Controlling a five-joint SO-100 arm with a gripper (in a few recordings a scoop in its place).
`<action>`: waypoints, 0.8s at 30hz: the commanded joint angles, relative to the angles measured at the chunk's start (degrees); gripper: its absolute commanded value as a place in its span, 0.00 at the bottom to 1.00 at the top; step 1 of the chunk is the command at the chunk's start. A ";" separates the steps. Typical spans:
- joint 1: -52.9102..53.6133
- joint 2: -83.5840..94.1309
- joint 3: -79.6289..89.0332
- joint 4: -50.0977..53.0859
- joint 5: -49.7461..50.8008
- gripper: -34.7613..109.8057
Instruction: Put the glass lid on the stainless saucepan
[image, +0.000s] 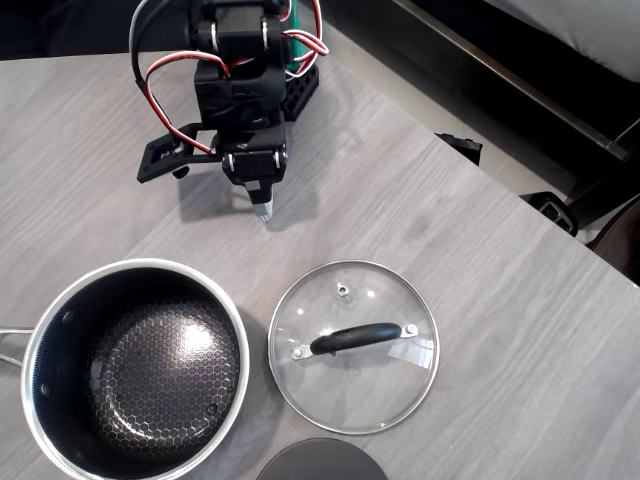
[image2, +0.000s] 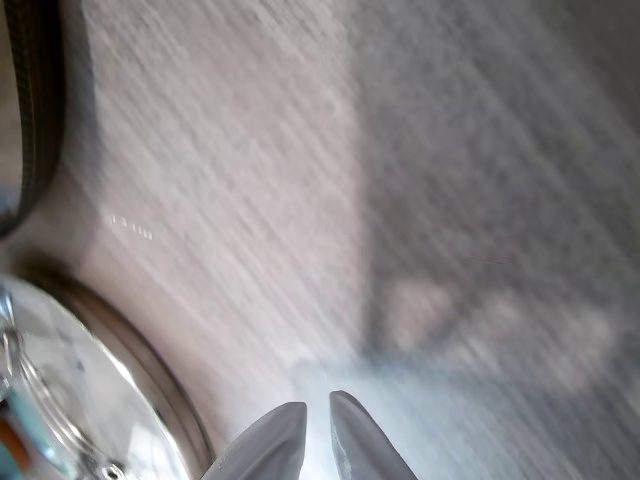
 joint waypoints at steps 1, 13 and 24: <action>-0.97 1.67 0.62 0.35 -0.26 0.24; -7.38 0.00 -15.21 -3.43 -1.41 0.24; -15.21 -80.77 -103.54 14.41 4.92 0.24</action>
